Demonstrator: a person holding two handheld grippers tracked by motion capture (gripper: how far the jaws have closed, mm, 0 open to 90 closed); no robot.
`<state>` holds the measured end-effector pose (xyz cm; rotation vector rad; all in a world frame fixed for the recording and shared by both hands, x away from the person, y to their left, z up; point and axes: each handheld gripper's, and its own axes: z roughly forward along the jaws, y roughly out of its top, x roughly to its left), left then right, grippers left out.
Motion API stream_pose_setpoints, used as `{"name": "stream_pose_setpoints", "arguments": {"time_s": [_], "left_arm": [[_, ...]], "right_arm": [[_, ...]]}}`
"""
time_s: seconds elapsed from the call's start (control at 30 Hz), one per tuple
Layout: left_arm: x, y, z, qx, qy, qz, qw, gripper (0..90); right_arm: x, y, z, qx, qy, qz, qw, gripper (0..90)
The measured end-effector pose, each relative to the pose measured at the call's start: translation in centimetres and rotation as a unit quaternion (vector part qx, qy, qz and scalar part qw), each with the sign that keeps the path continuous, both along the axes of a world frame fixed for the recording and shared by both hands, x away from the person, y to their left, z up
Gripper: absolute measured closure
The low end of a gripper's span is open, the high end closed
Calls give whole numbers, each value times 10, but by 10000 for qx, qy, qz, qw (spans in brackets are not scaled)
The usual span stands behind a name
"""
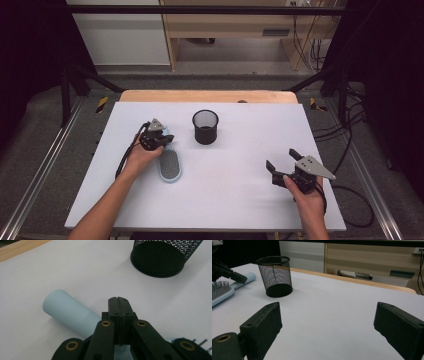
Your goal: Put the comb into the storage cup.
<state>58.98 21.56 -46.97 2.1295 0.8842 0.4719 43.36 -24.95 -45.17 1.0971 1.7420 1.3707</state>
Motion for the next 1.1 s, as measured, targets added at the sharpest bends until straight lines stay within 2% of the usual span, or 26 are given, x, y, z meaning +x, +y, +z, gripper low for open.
{"name": "stream_pose_setpoints", "arguments": {"time_s": [0.2, 0.4, 0.87, 0.9, 1.1], "left_arm": [[2, -2, -2, 43, 9, -31, 10000, 900], [4, -6, -3, 243, 5, -105, 9996, 900], [0, 1, 1, 455, 70, -156, 9988, 900], [0, 0, 1, 533, 43, -145, 9985, 900], [1, 2, 0, 534, 97, -118, 9985, 900]], "right_arm": [[0, 0, 0, 2, 25, -1, 10000, 79], [0, 0, -1, 22, 48, -7, 10000, 78], [1, 0, -2, 0, 85, 19, 10000, 78], [1, 0, -2, 8, 100, 16, 9999, 78], [1, 0, -2, 25, 115, 17, 9999, 76]]}}
